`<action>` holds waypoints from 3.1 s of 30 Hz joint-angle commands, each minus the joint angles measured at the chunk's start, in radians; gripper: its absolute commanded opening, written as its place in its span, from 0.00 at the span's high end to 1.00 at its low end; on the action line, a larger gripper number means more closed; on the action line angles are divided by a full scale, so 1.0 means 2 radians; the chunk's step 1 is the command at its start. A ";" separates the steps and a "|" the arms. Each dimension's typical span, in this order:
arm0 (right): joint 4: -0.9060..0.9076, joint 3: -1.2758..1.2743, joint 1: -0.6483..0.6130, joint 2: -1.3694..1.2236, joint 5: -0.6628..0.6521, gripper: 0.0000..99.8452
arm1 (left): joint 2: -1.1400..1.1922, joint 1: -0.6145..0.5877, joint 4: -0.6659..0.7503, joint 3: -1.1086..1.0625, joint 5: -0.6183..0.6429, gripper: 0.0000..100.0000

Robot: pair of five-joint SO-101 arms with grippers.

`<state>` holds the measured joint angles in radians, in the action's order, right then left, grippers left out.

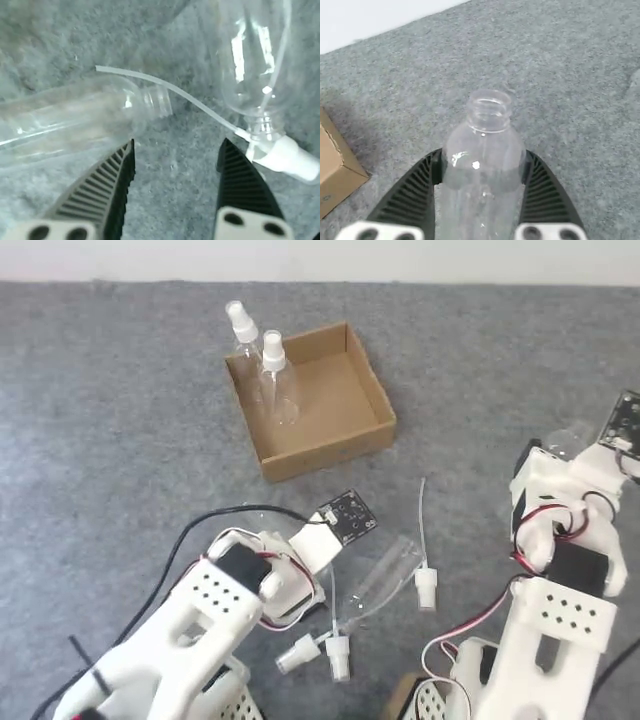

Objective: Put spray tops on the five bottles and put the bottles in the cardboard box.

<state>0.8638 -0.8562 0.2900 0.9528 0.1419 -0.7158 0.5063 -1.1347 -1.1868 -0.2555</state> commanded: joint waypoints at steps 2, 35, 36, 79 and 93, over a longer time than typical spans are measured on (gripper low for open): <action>-0.010 0.007 0.004 0.010 0.005 0.94 | 0.044 0.012 0.028 0.003 -0.003 0.75; -0.010 0.007 0.004 0.010 0.002 0.94 | 0.114 -0.016 -0.056 0.116 0.005 0.81; -0.010 0.007 0.004 0.010 0.002 0.94 | 0.114 -0.016 -0.056 0.119 0.014 0.80; -0.015 0.006 0.007 0.010 0.001 0.94 | 0.117 0.189 0.013 0.100 0.155 0.78; -0.014 0.006 0.007 0.010 0.001 0.94 | 0.114 0.037 0.094 0.027 0.139 0.78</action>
<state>0.8577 -0.8562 0.2946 0.9528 0.1419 -0.4810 0.6521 -0.9705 -1.1454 0.0437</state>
